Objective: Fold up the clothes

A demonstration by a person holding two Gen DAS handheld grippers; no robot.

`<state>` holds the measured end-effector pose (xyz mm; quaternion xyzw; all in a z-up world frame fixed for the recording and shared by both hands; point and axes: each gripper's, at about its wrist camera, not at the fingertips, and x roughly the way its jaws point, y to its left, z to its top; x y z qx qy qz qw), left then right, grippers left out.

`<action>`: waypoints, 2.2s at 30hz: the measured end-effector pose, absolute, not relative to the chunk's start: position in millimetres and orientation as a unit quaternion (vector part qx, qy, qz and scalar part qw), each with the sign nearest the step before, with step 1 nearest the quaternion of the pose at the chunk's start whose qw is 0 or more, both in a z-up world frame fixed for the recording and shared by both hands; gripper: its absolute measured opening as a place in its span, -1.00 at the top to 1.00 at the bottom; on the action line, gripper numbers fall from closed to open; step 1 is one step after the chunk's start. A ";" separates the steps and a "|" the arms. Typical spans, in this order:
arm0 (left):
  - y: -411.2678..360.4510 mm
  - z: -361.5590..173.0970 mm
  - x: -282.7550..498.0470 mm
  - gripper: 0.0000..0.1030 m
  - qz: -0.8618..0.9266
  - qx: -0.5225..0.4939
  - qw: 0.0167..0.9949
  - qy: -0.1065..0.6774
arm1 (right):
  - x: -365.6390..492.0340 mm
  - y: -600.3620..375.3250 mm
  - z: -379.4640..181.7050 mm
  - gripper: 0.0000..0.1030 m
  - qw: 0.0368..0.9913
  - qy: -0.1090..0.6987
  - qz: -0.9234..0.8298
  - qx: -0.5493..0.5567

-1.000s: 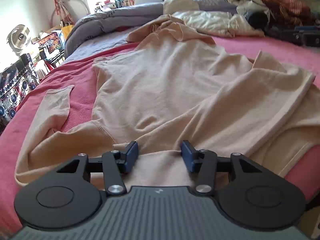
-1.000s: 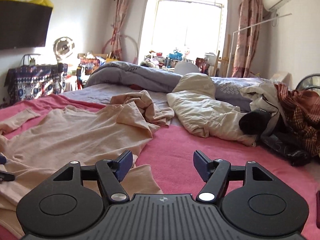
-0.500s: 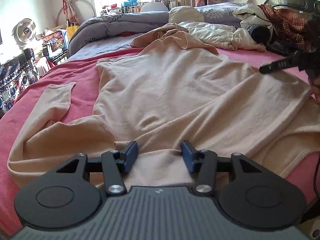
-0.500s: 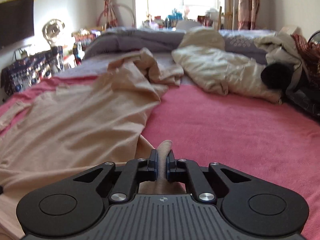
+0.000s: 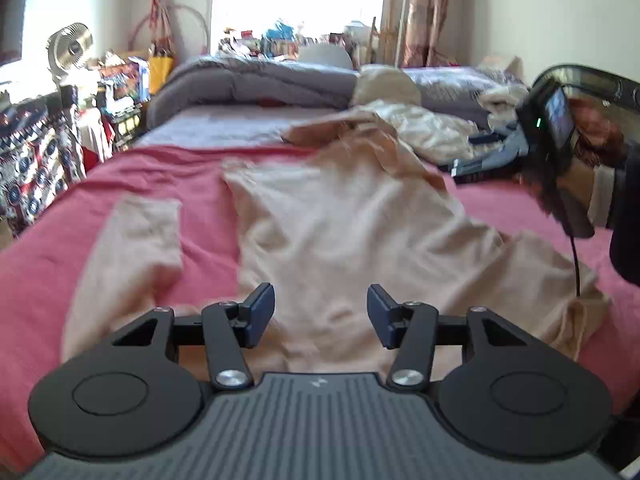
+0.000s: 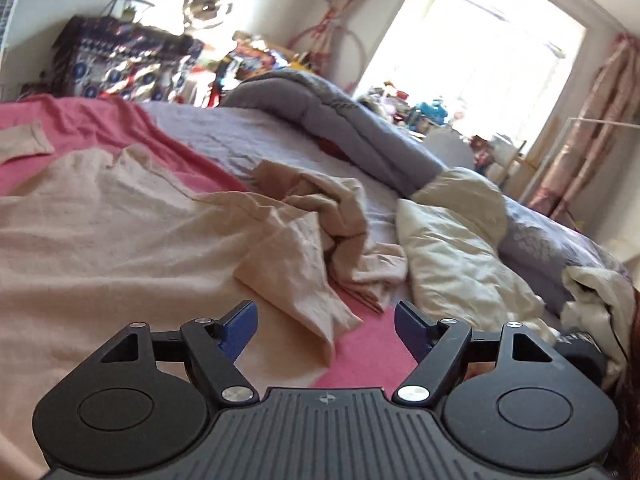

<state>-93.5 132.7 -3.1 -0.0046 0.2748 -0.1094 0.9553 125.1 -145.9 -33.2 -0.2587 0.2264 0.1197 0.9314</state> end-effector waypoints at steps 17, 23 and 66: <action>157.4 -57.3 222.3 -0.49 -0.079 -0.041 0.936 0.341 | 206.1 -148.1 -14.8 0.84 0.945 0.250 0.079 -0.194; 137.6 -85.7 231.3 -0.42 -0.065 0.005 0.937 0.342 | 205.5 -171.5 32.4 0.85 0.967 0.186 0.053 -0.169; 113.4 -54.6 177.2 -0.19 -0.058 0.087 0.981 0.163 | 185.5 -206.7 31.1 0.86 0.961 0.228 0.153 0.036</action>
